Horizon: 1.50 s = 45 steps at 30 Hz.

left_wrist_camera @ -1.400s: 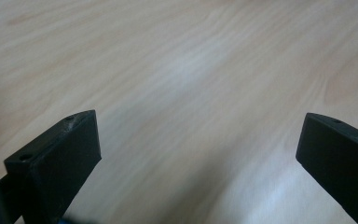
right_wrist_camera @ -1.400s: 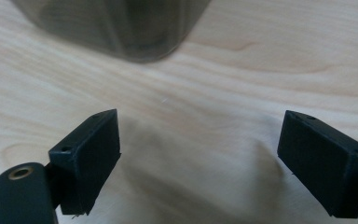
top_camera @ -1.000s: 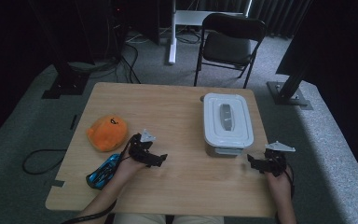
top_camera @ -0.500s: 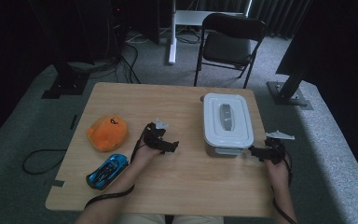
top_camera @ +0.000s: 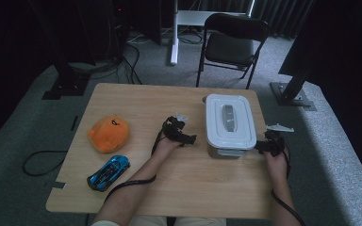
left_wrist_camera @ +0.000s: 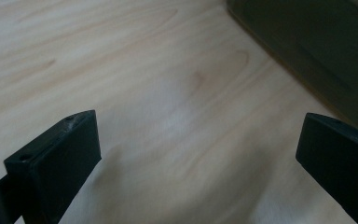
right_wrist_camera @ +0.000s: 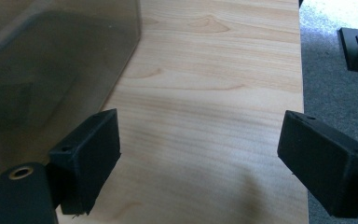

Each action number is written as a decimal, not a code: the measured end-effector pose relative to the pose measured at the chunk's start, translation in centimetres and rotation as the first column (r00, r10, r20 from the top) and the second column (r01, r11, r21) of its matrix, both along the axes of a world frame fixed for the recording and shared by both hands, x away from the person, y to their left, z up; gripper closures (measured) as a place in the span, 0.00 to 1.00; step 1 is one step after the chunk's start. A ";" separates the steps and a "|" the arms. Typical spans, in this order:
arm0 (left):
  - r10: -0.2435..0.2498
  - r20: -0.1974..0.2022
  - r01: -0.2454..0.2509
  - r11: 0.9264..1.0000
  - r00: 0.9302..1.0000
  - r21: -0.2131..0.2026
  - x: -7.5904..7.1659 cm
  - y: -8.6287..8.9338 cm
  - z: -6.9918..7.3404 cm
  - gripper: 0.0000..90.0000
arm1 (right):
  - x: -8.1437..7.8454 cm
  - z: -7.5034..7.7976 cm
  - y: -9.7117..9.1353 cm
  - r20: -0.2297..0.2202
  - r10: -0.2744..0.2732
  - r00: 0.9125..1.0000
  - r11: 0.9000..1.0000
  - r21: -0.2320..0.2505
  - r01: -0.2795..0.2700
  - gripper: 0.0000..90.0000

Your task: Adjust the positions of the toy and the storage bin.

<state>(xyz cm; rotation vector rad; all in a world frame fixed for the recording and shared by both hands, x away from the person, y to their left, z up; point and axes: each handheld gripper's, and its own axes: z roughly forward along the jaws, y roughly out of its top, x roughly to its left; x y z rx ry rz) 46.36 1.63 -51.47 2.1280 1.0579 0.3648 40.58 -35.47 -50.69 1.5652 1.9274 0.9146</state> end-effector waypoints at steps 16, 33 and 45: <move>-0.016 0.036 0.017 1.000 0.999 -0.012 1.8 -2.7 1.7 0.00 | 1.5 -0.1 0.9 0.011 0.013 1.000 0.999 0.029 -0.014 0.15; -0.040 0.050 0.039 0.999 0.998 0.030 1.2 -2.8 2.2 0.00 | 1.2 0.0 1.7 0.015 0.057 0.998 0.996 0.068 -0.058 0.18; -0.038 0.043 0.035 0.998 0.998 0.052 0.8 -0.7 2.3 0.00 | 1.4 0.1 3.9 0.021 0.093 0.995 0.993 0.077 -0.094 0.22</move>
